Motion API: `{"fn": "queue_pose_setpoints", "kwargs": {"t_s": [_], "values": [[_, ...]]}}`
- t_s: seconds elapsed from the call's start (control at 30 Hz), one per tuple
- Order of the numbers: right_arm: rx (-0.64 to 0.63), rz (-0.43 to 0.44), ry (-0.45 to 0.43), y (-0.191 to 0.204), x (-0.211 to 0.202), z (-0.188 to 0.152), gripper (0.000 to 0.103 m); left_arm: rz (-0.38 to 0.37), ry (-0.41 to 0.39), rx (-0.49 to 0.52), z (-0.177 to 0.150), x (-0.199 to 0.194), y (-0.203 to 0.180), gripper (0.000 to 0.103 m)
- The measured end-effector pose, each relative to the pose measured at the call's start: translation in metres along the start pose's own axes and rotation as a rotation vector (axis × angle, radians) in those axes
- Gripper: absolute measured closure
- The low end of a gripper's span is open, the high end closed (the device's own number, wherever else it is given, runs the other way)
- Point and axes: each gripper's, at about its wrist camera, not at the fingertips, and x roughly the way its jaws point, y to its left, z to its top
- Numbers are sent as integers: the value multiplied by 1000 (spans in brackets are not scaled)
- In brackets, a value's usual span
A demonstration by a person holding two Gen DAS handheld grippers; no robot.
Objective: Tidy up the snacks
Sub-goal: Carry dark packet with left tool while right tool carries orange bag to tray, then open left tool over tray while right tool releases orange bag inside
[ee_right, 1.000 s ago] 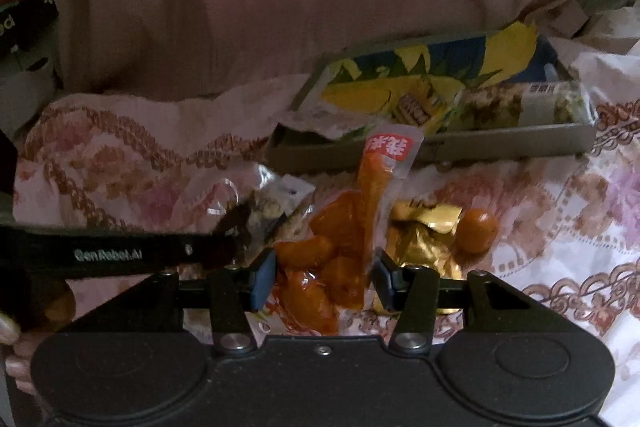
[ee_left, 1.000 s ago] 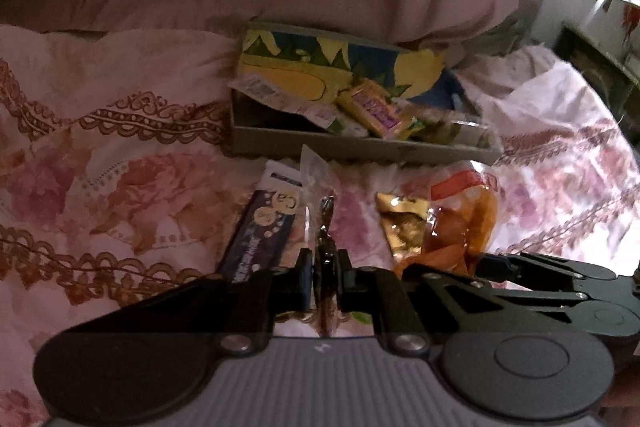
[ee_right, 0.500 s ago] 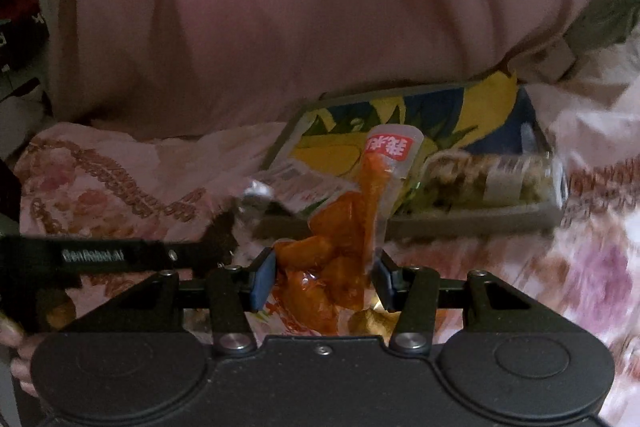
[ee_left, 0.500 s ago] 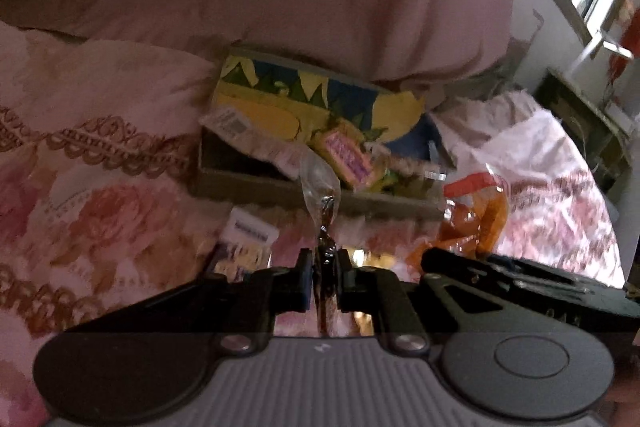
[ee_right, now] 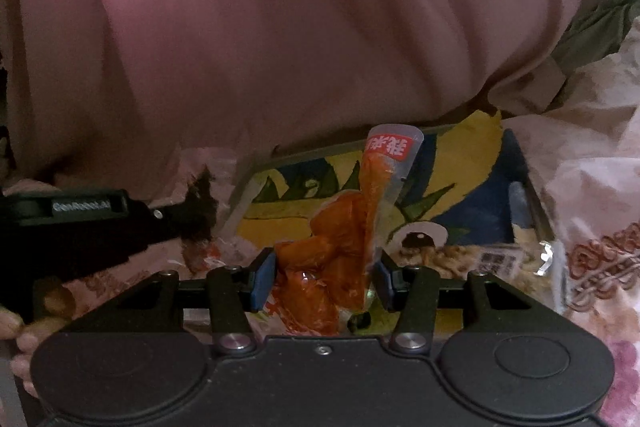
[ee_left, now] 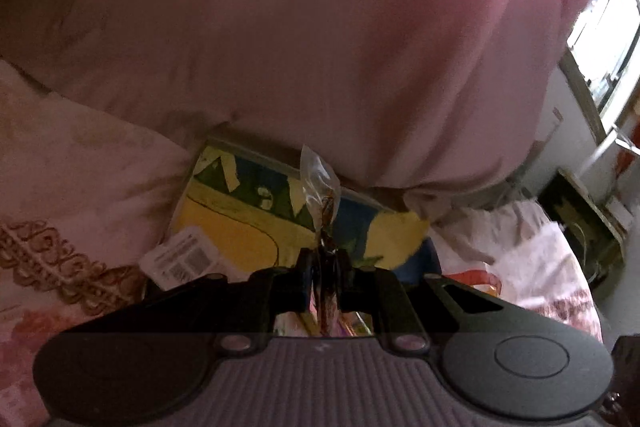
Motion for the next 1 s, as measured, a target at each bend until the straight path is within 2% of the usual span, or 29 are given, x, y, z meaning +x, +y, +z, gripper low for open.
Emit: {"fn": "queue_pose_setpoints", "kwargs": {"t_s": [0.13, 0.3, 0.43, 0.7, 0.87, 1.0], "values": [[-23, 0, 3, 9, 26, 4, 50, 13, 22, -65, 0, 27, 19, 91], [-100, -9, -2, 20, 52, 4, 50, 29, 41, -87, -5, 51, 37, 91], [-145, -23, 9, 25, 63, -1, 50, 59, 42, -68, -10, 60, 43, 91], [-186, -46, 35, 27, 71, -7, 48, 140, 100, -49, -13, 76, 52, 86], [-207, -63, 59, 25, 71, -8, 43, 233, 123, 25, -13, 73, 45, 78], [-219, -70, 47, 24, 62, -3, 26, 258, 126, 52, -13, 71, 40, 64]]}}
